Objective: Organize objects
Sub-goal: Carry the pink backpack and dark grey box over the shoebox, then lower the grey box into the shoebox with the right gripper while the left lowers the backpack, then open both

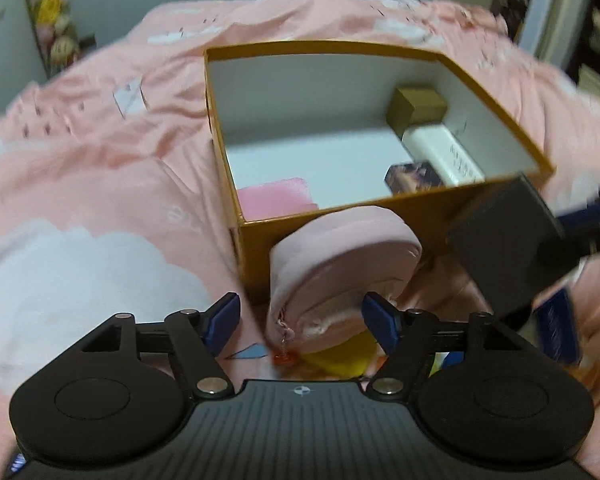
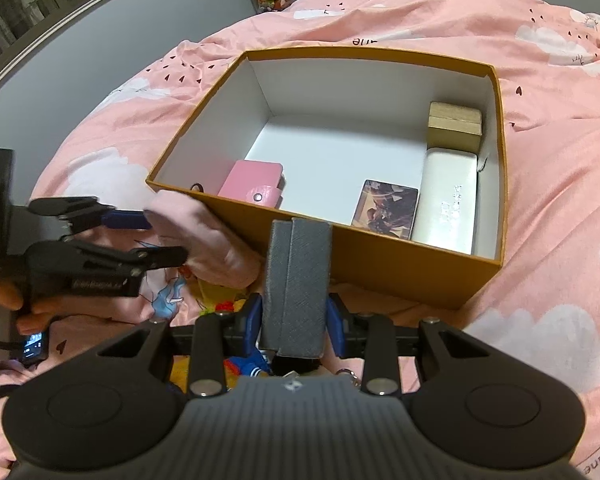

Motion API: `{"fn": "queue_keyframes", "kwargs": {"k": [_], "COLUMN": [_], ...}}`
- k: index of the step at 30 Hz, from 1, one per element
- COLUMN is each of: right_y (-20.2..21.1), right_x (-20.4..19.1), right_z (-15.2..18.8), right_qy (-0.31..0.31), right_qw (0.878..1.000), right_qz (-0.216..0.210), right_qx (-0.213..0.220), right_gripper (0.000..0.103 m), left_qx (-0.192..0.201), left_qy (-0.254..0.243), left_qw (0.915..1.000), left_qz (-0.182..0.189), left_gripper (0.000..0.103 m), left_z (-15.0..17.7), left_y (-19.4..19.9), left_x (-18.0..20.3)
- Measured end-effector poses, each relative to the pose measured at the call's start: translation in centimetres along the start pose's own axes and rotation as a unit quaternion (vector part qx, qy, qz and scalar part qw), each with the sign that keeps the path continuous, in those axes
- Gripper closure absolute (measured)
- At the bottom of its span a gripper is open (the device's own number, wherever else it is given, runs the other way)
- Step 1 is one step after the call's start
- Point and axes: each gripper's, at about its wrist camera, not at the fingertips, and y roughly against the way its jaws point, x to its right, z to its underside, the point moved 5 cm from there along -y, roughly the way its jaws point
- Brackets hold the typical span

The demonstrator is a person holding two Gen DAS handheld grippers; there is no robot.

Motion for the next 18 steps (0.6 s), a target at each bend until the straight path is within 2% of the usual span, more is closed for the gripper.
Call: {"fn": "queue_keyframes", "kwargs": {"k": [1, 3, 5, 11, 15, 18], "right_y": [0.2, 0.8, 1.4, 3.9, 4.8, 5.3], "right_x": [0.0, 0.1, 0.1, -0.2, -0.2, 0.1], "right_z": [0.0, -0.1, -0.3, -1.7, -3.0, -4.0], "right_qy": [0.000, -0.003, -0.007, -0.009, -0.010, -0.019], "right_qw": [1.000, 1.000, 1.000, 0.999, 0.998, 0.997], "right_qz": [-0.002, -0.006, -0.013, -0.032, -0.036, -0.045], "right_qx": [0.001, 0.005, 0.009, 0.036, 0.056, 0.067], "right_gripper": [0.067, 0.067, 0.067, 0.068, 0.069, 0.069], "left_qx": [-0.002, 0.000, 0.001, 0.017, 0.026, 0.027], "left_qy": [0.013, 0.038, 0.061, 0.062, 0.039, 0.044], "left_qw": [0.9998, 0.9989, 0.9971, 0.9975, 0.9986, 0.9978], "left_qz": [0.012, 0.029, 0.044, 0.030, 0.022, 0.042], "left_gripper": [0.017, 0.021, 0.039, 0.065, 0.071, 0.071], "left_z": [0.0, 0.2, 0.2, -0.2, -0.7, -1.5], "left_y": [-0.3, -0.7, -0.8, 0.9, 2.6, 4.4], "left_x": [-0.1, -0.1, 0.1, 1.0, 2.0, 2.3]}}
